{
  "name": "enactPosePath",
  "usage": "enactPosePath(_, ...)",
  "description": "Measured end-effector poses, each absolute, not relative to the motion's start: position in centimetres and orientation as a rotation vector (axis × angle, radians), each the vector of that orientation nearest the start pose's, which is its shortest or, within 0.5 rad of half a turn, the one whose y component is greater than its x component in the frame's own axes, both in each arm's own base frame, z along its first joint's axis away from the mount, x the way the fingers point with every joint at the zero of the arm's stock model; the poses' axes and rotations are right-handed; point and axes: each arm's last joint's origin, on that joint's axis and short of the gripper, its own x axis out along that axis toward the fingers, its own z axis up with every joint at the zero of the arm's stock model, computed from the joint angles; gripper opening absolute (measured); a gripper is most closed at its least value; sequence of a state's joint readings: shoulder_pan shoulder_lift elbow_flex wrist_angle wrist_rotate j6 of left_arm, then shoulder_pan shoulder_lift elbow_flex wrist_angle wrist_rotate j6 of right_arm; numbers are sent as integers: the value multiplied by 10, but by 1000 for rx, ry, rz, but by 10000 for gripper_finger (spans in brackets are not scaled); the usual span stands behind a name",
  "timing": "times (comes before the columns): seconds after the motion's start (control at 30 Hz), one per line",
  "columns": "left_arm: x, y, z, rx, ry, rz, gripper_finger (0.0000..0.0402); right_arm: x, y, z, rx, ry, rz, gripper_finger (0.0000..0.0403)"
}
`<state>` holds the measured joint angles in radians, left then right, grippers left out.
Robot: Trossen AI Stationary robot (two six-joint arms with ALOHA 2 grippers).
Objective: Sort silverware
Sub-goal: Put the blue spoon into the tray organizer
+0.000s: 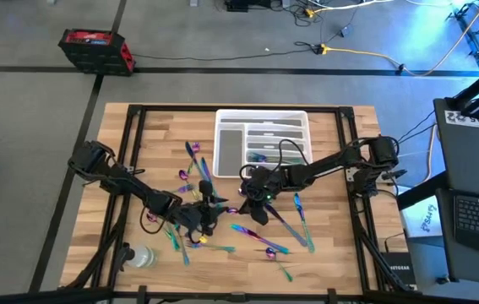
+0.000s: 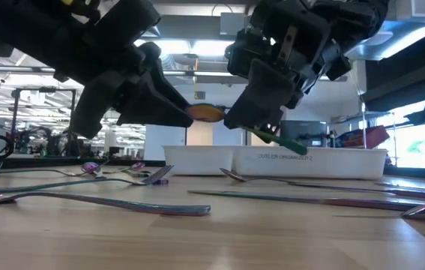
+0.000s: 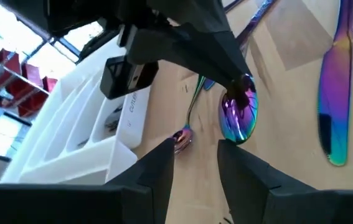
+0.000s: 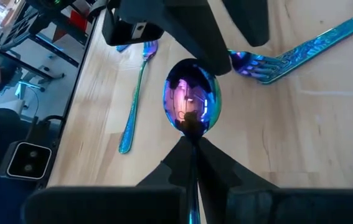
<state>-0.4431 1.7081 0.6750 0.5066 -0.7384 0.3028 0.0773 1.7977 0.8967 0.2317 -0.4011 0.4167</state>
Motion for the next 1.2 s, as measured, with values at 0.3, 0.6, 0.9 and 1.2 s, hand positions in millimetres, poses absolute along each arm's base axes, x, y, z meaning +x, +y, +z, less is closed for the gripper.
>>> enactPosePath(0.3,283,-114,132,668,580,194,109,349,37,145,509,784,314,0)
enactPosePath(0.6,286,-122,138,698,532,142,109,351,26,147,515,757,283,0)
enactPosePath(0.9,295,-112,145,720,531,195,109,352,17,148,524,734,269,0)
enactPosePath(1.2,302,-98,146,732,540,235,92,353,17,148,525,733,272,0)
